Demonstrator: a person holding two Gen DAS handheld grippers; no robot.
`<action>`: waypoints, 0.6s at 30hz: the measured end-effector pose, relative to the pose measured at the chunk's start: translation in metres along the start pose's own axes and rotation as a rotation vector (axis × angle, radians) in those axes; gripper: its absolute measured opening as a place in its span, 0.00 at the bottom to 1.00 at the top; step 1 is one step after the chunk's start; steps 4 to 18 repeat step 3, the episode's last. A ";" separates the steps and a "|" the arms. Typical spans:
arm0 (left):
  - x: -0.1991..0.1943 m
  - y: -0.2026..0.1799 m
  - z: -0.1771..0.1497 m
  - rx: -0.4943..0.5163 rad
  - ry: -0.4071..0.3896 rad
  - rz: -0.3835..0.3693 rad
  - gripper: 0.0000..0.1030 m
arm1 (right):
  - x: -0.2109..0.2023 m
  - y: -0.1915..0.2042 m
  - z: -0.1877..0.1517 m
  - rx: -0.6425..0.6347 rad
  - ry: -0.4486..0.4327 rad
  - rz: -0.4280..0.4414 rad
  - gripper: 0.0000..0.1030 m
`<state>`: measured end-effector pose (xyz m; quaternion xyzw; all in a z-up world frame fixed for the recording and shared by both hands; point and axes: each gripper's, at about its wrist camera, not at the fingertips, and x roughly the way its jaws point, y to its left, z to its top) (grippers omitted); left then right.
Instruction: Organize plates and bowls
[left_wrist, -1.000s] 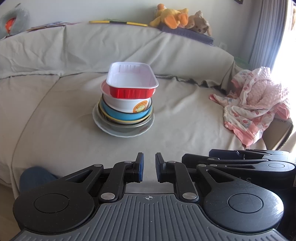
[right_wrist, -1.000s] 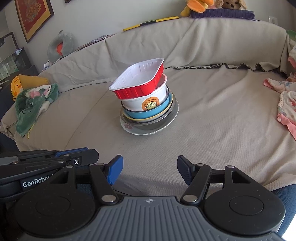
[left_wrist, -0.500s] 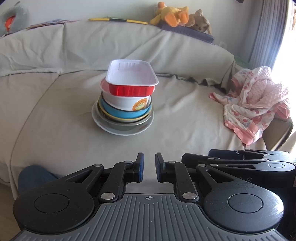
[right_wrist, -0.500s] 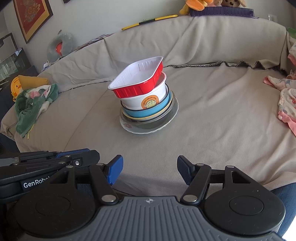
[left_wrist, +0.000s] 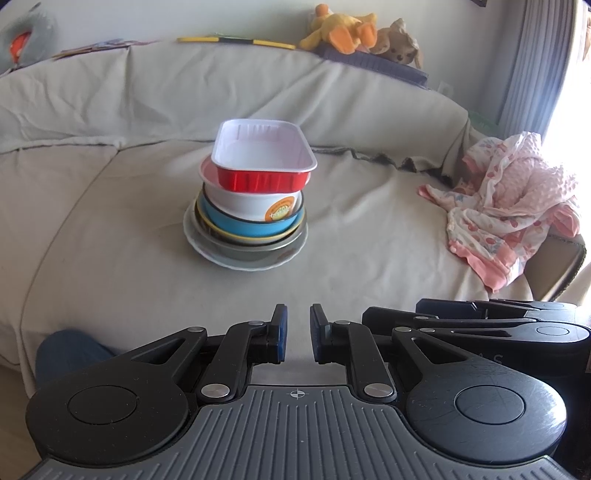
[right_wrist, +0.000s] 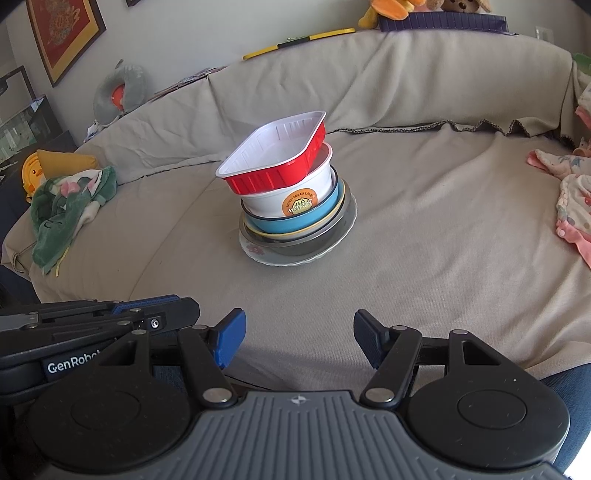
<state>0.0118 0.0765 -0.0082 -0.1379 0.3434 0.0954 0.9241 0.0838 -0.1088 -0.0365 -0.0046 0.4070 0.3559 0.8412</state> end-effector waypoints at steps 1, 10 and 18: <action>0.001 0.001 0.000 -0.001 -0.001 -0.002 0.16 | 0.001 -0.001 0.000 0.001 0.001 0.001 0.63; 0.003 0.001 0.000 -0.002 -0.003 -0.008 0.16 | 0.003 -0.002 0.000 0.006 0.004 0.004 0.64; 0.003 0.001 0.000 -0.002 -0.003 -0.008 0.16 | 0.003 -0.002 0.000 0.006 0.004 0.004 0.64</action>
